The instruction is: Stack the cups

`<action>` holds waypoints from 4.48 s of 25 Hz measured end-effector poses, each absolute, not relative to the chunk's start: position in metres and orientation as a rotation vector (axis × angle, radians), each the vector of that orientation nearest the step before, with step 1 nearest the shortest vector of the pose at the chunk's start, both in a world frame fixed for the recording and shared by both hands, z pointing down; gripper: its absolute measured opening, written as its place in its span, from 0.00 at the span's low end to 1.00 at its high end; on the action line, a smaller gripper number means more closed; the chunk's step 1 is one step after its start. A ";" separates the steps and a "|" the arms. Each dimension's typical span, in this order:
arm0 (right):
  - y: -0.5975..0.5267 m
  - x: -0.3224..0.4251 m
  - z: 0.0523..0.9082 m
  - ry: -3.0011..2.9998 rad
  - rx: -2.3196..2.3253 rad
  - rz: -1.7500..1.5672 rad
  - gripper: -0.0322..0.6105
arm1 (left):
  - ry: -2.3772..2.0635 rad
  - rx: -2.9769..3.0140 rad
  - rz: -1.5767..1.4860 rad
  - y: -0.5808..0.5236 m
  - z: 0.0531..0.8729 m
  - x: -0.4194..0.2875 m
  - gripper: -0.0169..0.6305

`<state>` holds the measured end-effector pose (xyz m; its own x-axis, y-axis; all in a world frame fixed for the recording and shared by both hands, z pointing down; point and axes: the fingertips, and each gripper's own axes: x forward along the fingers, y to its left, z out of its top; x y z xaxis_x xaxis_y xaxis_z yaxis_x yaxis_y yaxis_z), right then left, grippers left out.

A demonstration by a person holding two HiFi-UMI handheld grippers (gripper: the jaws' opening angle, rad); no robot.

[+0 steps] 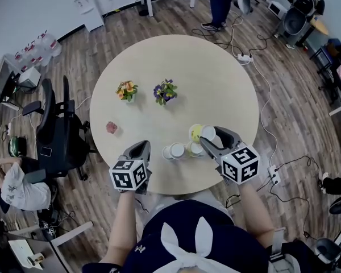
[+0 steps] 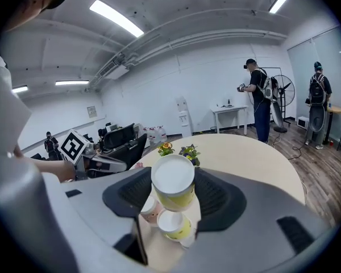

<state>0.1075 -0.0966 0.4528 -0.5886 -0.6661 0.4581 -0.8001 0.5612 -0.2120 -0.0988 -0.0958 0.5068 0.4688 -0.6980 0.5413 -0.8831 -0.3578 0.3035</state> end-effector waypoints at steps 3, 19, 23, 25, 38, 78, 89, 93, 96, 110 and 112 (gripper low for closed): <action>-0.089 0.100 0.454 -2.471 1.169 0.591 0.43 | -1.303 2.161 0.433 -0.094 0.507 -0.097 0.06; -0.063 0.061 0.467 -2.410 1.013 0.478 0.43 | -1.292 2.231 0.537 -0.081 0.509 -0.079 0.06; -0.060 0.056 0.474 -2.383 0.984 0.451 0.43 | -1.284 2.231 0.543 -0.079 0.512 -0.077 0.06; -0.059 0.055 0.477 -2.370 0.973 0.444 0.43 | -1.280 2.229 0.547 -0.078 0.513 -0.076 0.06; -0.063 0.049 0.491 -2.323 0.931 0.434 0.43 | -1.282 2.245 0.592 -0.074 0.520 -0.074 0.06; -0.057 0.065 0.441 -2.568 1.186 0.389 0.24 | -1.240 2.330 0.508 -0.072 0.485 -0.055 0.06; -0.046 0.064 0.446 -2.493 1.191 0.343 0.06 | -1.191 2.419 0.446 -0.062 0.455 -0.018 0.06; -0.041 0.061 0.448 -2.501 1.189 0.365 0.06 | -1.175 2.446 0.455 -0.057 0.453 -0.009 0.06; -0.039 0.058 0.447 -2.510 1.184 0.364 0.05 | -1.175 2.460 0.462 -0.055 0.451 -0.005 0.06; -0.040 0.052 0.438 -2.550 1.164 0.358 0.05 | -1.166 2.484 0.458 -0.054 0.446 0.002 0.06; -0.041 0.053 0.439 -2.551 1.166 0.367 0.05 | -1.167 2.481 0.462 -0.054 0.447 0.002 0.06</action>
